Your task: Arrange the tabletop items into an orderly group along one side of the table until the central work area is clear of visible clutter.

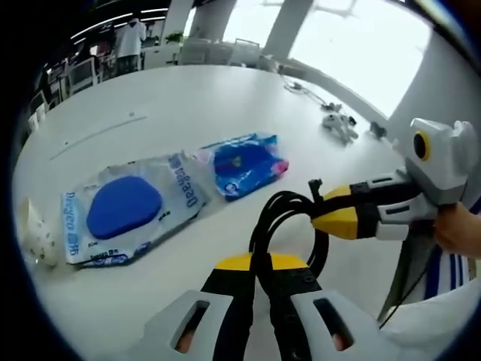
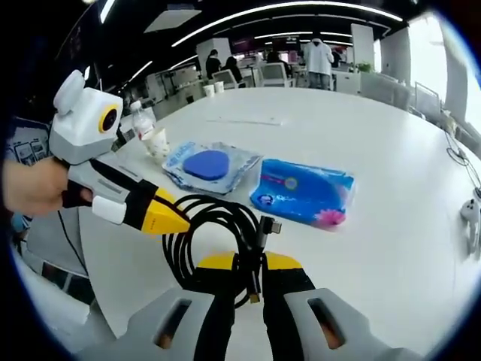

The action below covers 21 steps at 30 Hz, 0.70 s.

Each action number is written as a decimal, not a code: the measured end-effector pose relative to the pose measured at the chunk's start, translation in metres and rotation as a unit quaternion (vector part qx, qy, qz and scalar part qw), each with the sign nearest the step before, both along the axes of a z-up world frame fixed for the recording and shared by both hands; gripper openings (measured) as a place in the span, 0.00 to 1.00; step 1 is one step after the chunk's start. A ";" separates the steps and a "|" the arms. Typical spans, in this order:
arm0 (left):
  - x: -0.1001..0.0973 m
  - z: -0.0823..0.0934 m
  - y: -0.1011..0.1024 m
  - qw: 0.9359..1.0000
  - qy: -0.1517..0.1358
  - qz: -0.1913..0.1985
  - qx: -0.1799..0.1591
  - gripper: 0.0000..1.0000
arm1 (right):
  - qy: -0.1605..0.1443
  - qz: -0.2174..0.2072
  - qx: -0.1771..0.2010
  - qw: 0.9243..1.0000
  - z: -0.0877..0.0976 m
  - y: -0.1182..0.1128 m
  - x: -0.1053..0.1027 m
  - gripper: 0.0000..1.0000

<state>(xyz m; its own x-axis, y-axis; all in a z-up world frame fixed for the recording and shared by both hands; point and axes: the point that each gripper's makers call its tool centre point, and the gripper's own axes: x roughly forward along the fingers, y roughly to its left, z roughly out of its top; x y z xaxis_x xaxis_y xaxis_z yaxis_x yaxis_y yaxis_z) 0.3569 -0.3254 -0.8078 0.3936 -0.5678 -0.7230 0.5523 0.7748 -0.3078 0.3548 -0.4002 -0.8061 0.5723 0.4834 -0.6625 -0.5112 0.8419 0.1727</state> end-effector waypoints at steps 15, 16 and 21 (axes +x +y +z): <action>0.007 -0.018 -0.004 1.000 0.013 0.005 0.012 0.01 | 0.019 0.005 0.009 1.000 -0.019 -0.004 0.008 0.09; 0.007 -0.019 -0.004 1.000 0.012 0.004 0.014 0.01 | 0.019 0.006 0.009 1.000 -0.020 -0.004 0.008 0.08; 0.008 -0.025 -0.004 1.000 0.015 0.003 0.018 0.02 | 0.022 0.008 0.014 1.000 -0.025 -0.004 0.009 0.08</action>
